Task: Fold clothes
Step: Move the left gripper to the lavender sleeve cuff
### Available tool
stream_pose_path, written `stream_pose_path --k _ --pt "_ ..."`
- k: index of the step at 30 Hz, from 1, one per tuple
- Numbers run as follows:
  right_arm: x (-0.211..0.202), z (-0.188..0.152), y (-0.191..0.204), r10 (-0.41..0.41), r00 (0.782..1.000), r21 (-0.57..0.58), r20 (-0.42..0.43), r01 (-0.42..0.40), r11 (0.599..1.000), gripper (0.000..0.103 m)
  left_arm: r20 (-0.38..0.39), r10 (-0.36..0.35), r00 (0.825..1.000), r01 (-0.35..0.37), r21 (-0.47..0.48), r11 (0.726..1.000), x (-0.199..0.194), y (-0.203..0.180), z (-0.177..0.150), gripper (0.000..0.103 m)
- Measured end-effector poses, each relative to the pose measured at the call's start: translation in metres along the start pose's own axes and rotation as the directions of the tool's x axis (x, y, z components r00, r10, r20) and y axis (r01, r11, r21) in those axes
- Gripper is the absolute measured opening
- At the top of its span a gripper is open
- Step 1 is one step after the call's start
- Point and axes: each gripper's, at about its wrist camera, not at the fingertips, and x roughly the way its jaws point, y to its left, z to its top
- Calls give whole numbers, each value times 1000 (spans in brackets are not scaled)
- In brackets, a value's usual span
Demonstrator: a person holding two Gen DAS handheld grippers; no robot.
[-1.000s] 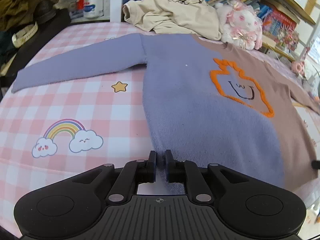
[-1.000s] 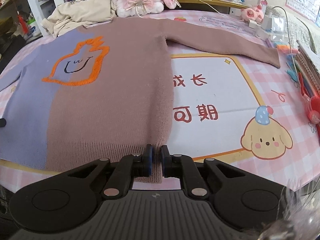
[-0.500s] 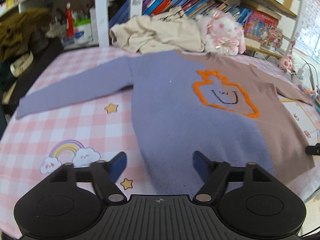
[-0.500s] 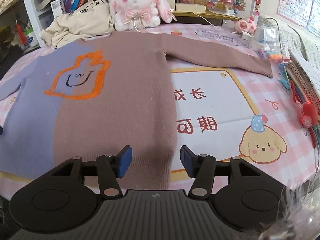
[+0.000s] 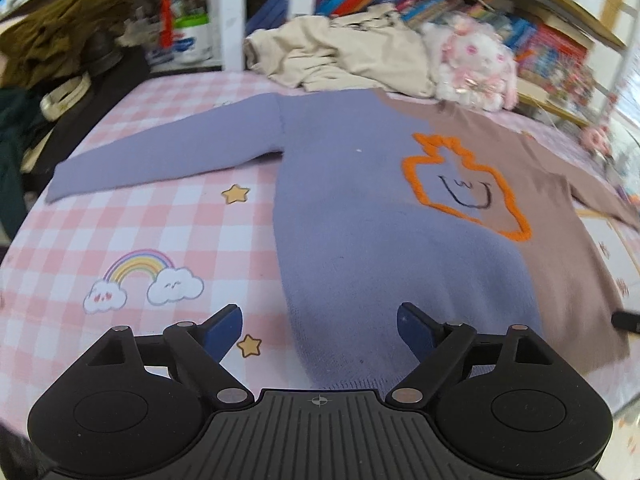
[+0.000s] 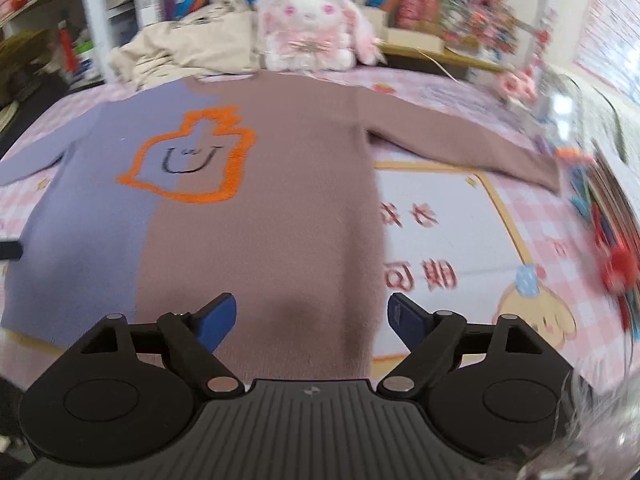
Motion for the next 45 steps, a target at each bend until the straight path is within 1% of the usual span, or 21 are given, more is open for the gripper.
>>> stream_pose_path --k 3,5,8,10,13,16,20,23,26,30,33,38,42,45 --pt "10 9 -1 44 999 -55 -2 -44 998 84 12 39 999 -39 -69 997 -4 -4 -2 87" --pt "19 16 -3 82 997 -82 -13 -82 993 84 30 65 997 -62 -88 994 -9 -10 -6 87" --pt "30 24 -3 124 992 -148 -19 -126 981 84 57 119 991 -114 -86 990 -14 -19 -12 87" --pt "37 28 -5 154 988 -176 -30 -157 972 84 58 154 986 -147 -105 984 -16 -23 -15 87" --pt "46 32 -9 185 982 -198 -41 -190 962 84 65 189 980 -178 -147 973 -18 -20 -15 87" --pt "52 36 -13 191 980 -198 -48 -197 960 84 66 215 974 -199 -188 962 -19 -12 -9 87" --pt "56 38 -16 178 983 -178 -51 -184 967 86 66 207 976 -186 -233 954 -15 4 4 87" --pt "57 38 -14 154 987 -150 -49 -159 976 87 68 211 975 -189 -241 952 -8 20 13 87" --pt "58 38 -7 127 991 -104 -39 -131 986 87 70 202 977 -178 -250 952 1 47 24 86" --pt "54 41 12 87 996 -43 -18 -88 995 87 78 216 973 -186 -280 942 14 91 39 86" --pt "52 39 31 67 998 -28 -21 -67 997 87 77 227 971 -194 -301 934 26 127 50 86" --pt "45 30 63 5 1000 -29 -26 -5 1000 87 88 259 962 -219 -321 921 47 181 64 86" --pt "41 21 78 -45 997 -7 -56 45 999 87 95 282 955 -224 -393 892 59 226 71 86" --pt "36 16 86 -74 995 4 -70 74 997 87 104 272 957 -199 -447 872 65 252 75 85"
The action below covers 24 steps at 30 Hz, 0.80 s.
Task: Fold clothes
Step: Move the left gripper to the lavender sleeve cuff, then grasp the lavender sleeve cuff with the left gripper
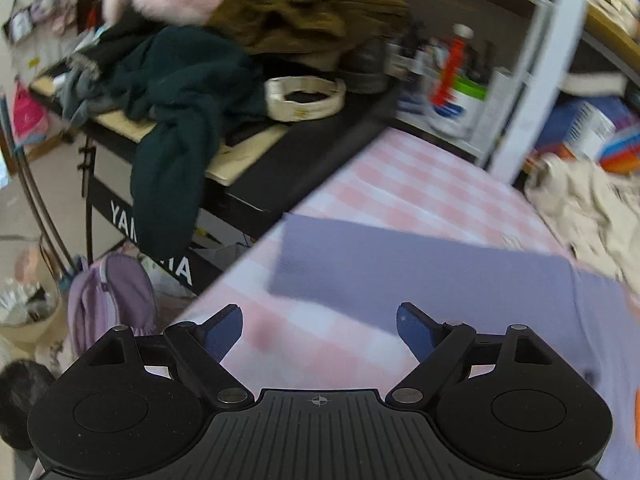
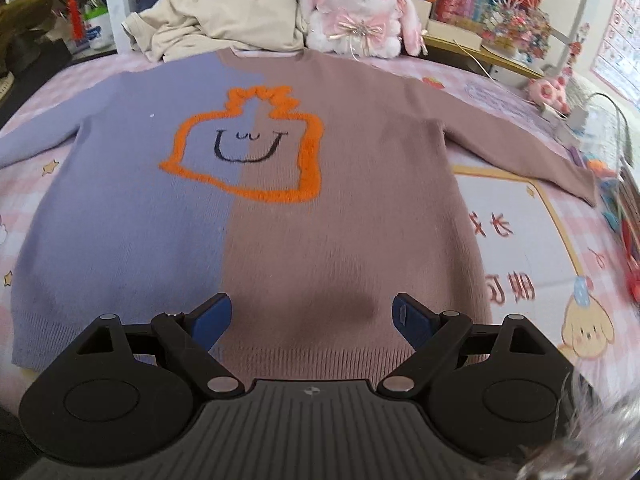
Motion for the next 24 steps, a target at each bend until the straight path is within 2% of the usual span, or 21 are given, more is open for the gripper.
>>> stream_pose_path --k 4,7,11,14,16,18,21,23,24 --pt "-3 -2 5 -30 1000 22 -5 30 999 87 -11 -41 999 41 -54 998 17 15 8 80" --pt "-5 -1 8 -44 999 26 -3 44 999 87 -8 -78 997 77 -64 995 22 13 12 77" --pt "-5 2 12 -51 999 23 1 51 998 87 -19 -170 985 167 -90 982 29 -1 12 77" --pt "-5 4 14 -53 999 22 -1 53 998 87 -31 -240 970 235 -108 966 32 -14 10 77" --pt "-6 4 14 -55 998 22 -4 55 998 87 -39 -264 964 259 -97 961 33 -23 8 77" --pt "-6 5 14 -59 998 24 -3 60 998 87 -36 -258 965 254 -91 963 34 -25 8 76" --pt "-5 5 13 -64 998 33 -5 64 997 87 -31 -238 971 231 -142 963 36 -16 14 64" --pt "-5 4 11 -66 998 43 -8 66 997 87 -28 -216 976 207 -192 959 39 -6 19 49" --pt "-5 4 10 -68 998 47 -9 68 997 87 -30 -216 976 204 -227 952 41 1 22 46"
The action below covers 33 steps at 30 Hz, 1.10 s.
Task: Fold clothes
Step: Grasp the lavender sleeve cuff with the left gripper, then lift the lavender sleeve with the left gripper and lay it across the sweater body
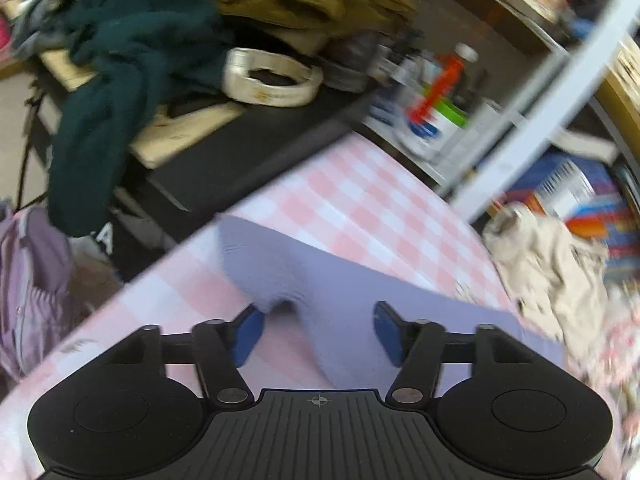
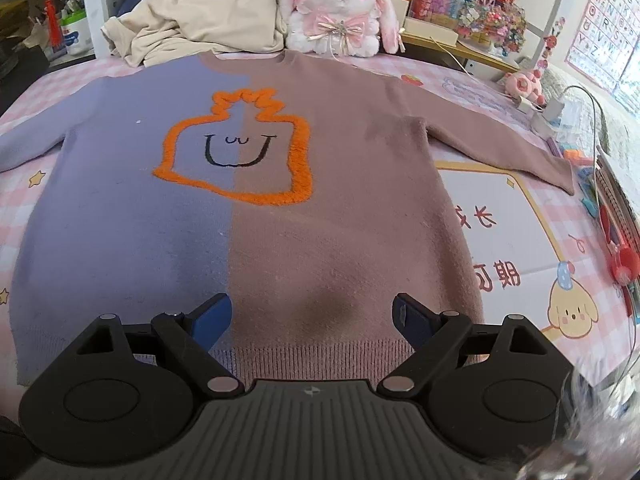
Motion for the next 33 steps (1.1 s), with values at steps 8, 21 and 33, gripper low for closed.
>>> stream_pose_path --k 8,21,33 --pt "1 -1 -4 -1 1000 18 0 1 1000 87 -29 -33 999 31 -83 996 5 6 6 38" --pt "2 -1 -5 8 1000 5 0 -8 1000 87 -22 -42 999 39 -126 991 5 12 5 31" --pt "3 -7 -17 11 1000 10 -6 -11 1000 87 -2 -15 1000 14 -120 993 4 12 11 3"
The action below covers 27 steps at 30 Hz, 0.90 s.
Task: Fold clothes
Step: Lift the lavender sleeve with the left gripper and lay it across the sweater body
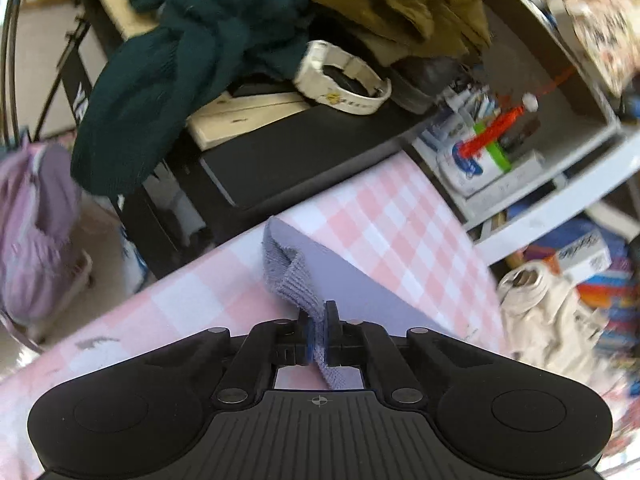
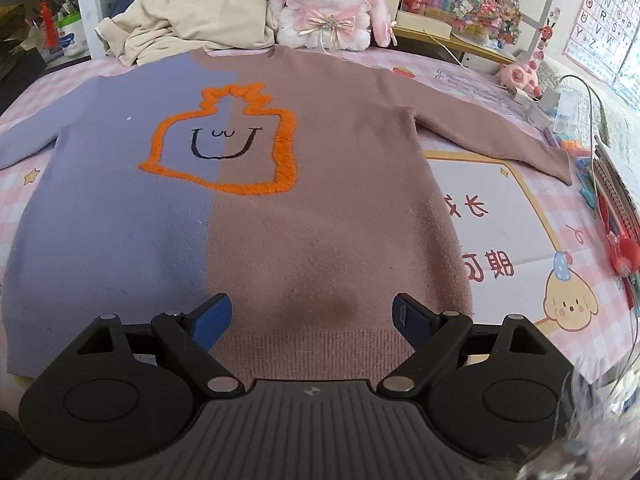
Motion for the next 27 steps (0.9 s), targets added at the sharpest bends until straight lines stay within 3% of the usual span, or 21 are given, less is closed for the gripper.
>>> stream_pose_path --k 4,7,15,23,27 --pt "1 -1 -9 7 1000 4 1 -7 1000 87 52 -63 997 57 115 992 -20 -39 -2 3" --pt "3 0 -17 20 1000 -2 5 -20 1000 87 77 -141 987 123 205 971 -36 -80 -8 3" --pt "7 14 -51 82 996 -92 47 -77 993 87 46 -311 949 264 423 867 -60 -213 -64 3" --pt "22 26 -91 185 982 -182 39 -175 968 87 -26 -358 934 322 501 803 -57 -302 -137 4" --pt "30 29 -104 241 970 -233 24 -229 945 87 -49 -348 936 321 527 787 -47 -333 -167 4"
